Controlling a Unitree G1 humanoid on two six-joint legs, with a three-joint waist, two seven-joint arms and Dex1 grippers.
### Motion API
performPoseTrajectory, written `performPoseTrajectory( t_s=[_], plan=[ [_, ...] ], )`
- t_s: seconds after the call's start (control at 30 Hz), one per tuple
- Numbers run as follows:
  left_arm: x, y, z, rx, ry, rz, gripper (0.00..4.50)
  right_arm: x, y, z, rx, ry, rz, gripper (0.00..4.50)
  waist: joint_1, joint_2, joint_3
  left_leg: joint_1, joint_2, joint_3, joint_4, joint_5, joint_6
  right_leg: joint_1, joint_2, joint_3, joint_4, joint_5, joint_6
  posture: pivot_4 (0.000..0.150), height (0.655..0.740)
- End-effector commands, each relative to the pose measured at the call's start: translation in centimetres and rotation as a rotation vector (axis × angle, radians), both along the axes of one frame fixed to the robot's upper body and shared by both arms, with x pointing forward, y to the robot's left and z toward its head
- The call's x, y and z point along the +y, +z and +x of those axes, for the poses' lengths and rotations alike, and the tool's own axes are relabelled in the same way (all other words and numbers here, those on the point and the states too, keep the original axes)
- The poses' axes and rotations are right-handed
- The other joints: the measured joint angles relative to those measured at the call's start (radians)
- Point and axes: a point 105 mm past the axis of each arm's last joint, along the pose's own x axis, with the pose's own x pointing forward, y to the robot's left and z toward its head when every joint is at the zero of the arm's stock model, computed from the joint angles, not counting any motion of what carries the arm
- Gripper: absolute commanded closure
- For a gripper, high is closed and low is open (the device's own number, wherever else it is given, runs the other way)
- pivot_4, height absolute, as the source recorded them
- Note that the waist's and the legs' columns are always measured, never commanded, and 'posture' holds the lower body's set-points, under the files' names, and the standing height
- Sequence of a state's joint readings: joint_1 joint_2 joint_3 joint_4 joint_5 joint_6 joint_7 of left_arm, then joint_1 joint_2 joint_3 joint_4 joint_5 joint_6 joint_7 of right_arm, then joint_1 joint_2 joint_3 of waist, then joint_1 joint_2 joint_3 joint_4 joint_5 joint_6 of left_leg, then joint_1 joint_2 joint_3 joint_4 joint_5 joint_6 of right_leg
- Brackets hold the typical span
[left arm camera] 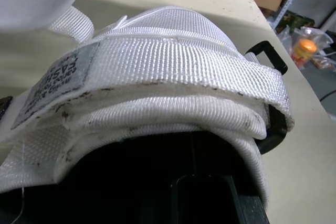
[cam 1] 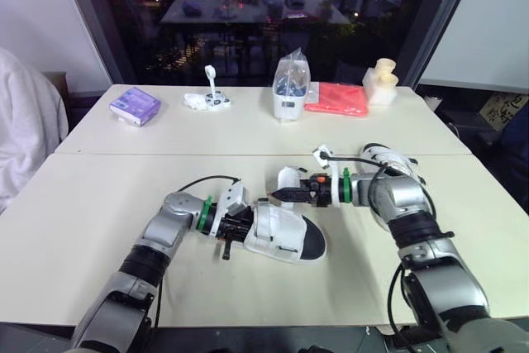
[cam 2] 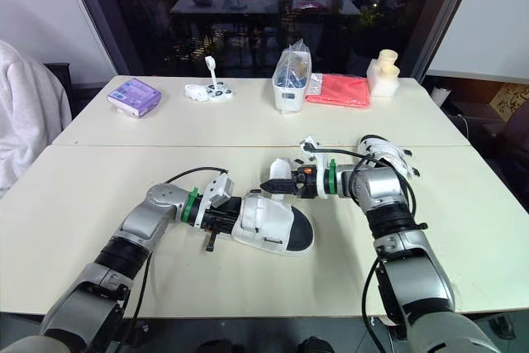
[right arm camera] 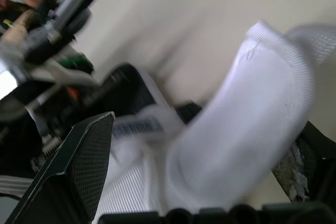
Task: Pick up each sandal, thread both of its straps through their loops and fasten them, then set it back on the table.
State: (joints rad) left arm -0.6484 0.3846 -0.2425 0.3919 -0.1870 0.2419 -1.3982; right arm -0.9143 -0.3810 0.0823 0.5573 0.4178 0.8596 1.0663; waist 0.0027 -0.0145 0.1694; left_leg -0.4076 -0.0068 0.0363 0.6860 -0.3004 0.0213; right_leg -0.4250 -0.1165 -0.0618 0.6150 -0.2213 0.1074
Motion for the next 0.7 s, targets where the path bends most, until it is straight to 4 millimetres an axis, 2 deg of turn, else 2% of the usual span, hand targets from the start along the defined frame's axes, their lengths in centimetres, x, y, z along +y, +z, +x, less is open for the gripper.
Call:
performPoseTrajectory(
  t_s=[0.03,0.33,0.7],
  plan=[
    [-0.5,0.2,-0.3,-0.004,-0.012,-0.011,4.5,0.7,2.2,0.9,-0.05,0.004,0.077,0.03,0.0,0.0,0.0,0.0,0.0,0.0,0.0,0.0,0.0,0.0,0.0,0.0,0.0,0.0,0.0,0.15,0.74],
    [-0.5,0.2,-0.2,-0.007,0.011,-0.017,4.5,1.7,4.1,2.0,-0.049,0.003,0.176,0.03,-0.004,0.0,0.0,0.0,0.0,0.0,0.0,0.001,-0.002,0.0,0.0,0.0,0.0,0.0,0.0,0.15,0.74],
    [-0.8,0.0,-0.2,-0.004,0.021,-0.03,4.5,1.7,6.9,2.8,-0.076,-0.013,0.233,0.03,-0.016,0.0,0.0,0.0,0.0,-0.001,0.0,0.002,-0.004,0.0,0.0,0.0,0.002,0.0,0.001,0.15,0.74]
  ],
)
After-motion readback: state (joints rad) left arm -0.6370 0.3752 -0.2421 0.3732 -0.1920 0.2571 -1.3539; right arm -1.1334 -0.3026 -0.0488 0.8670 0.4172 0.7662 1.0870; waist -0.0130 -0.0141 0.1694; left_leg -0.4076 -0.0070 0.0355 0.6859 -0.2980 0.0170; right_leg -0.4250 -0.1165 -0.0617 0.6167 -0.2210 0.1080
